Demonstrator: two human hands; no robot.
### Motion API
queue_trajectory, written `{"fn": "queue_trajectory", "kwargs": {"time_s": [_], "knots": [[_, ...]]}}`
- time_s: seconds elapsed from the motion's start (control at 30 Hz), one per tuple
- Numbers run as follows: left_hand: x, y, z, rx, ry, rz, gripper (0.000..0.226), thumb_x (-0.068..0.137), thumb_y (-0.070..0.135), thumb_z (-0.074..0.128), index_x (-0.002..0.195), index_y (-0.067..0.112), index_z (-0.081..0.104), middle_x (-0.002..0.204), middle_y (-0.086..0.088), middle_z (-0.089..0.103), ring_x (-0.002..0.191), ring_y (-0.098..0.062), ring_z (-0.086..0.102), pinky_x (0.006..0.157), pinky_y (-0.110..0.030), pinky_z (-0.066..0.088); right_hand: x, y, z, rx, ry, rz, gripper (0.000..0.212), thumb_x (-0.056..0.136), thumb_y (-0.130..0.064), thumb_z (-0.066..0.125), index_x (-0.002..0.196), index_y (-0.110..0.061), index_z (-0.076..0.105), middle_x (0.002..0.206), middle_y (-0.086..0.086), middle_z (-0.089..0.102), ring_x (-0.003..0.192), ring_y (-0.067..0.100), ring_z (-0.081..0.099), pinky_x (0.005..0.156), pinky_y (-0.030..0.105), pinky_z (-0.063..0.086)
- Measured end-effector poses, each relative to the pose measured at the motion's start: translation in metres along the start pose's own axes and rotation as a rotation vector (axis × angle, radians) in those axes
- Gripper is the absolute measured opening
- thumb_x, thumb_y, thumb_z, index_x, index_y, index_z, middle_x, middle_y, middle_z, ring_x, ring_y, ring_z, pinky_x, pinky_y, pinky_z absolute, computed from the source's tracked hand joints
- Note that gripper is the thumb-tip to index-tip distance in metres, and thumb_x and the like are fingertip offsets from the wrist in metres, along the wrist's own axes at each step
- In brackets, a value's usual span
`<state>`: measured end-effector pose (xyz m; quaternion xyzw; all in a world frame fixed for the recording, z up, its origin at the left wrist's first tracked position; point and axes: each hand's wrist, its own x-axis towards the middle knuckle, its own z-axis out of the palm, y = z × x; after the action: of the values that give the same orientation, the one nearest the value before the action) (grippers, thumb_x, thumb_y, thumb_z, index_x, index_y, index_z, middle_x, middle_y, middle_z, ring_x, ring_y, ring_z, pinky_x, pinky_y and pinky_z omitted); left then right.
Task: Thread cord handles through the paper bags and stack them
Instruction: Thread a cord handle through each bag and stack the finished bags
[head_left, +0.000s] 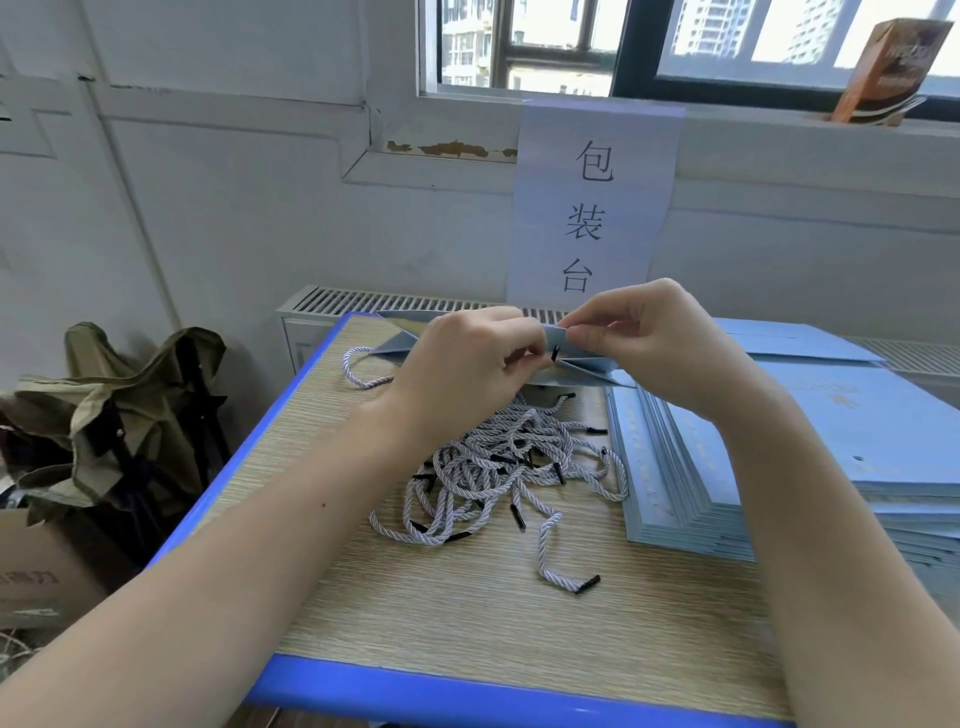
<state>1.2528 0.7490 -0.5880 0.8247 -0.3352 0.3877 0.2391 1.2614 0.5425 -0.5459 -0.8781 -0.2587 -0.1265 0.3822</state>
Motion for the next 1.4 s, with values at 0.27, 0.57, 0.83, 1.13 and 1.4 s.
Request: {"fn": "queue_trajectory", "kwargs": {"time_s": [0.27,0.57,0.83,1.13,1.4], "knots": [[-0.005,0.002,0.011,-0.019,0.015,-0.123,0.019,0.081,0.028,0.070,0.083,0.010,0.073,0.075,0.002,0.069,0.065,-0.014,0.058,0.063,-0.036,0.055,0.001,-0.003,0.001,0.054,-0.028,0.064,0.018,0.101,-0.016,0.058,0.099,-0.016,0.076,0.087,-0.001,0.075,0.085,0.018,0.071,0.088,0.040,0.057],[-0.007,0.003,0.017,-0.025,0.093,-0.197,0.022,0.081,0.031,0.074,0.090,0.011,0.076,0.081,0.001,0.073,0.065,-0.011,0.057,0.063,-0.035,0.055,-0.001,-0.005,0.005,-0.039,-0.047,0.086,0.023,0.093,-0.011,0.067,0.092,-0.030,0.079,0.086,-0.010,0.075,0.084,0.007,0.070,0.083,0.037,0.059],[-0.007,0.010,0.018,0.114,0.184,-0.252,0.017,0.086,0.037,0.068,0.087,0.022,0.077,0.079,0.008,0.073,0.068,-0.013,0.067,0.055,-0.035,0.053,0.000,-0.003,0.009,0.047,0.020,0.097,0.020,0.090,-0.008,0.069,0.096,-0.026,0.076,0.086,-0.008,0.074,0.084,0.013,0.071,0.082,0.040,0.060],[-0.004,0.003,0.015,0.013,0.123,-0.248,0.009,0.088,0.024,0.068,0.087,0.015,0.070,0.081,0.005,0.063,0.076,-0.017,0.057,0.066,-0.037,0.049,0.000,-0.006,0.015,-0.040,-0.025,0.044,0.015,0.098,-0.024,0.062,0.103,-0.029,0.076,0.095,-0.013,0.074,0.095,0.001,0.067,0.090,0.028,0.053],[-0.002,-0.002,0.015,-0.062,0.100,-0.235,0.011,0.090,0.021,0.062,0.090,0.011,0.068,0.089,0.002,0.060,0.079,-0.024,0.059,0.071,-0.045,0.051,0.000,-0.006,0.013,-0.029,-0.021,0.034,0.018,0.088,-0.023,0.073,0.106,-0.025,0.074,0.102,-0.009,0.074,0.091,-0.001,0.069,0.094,0.034,0.055]]}}
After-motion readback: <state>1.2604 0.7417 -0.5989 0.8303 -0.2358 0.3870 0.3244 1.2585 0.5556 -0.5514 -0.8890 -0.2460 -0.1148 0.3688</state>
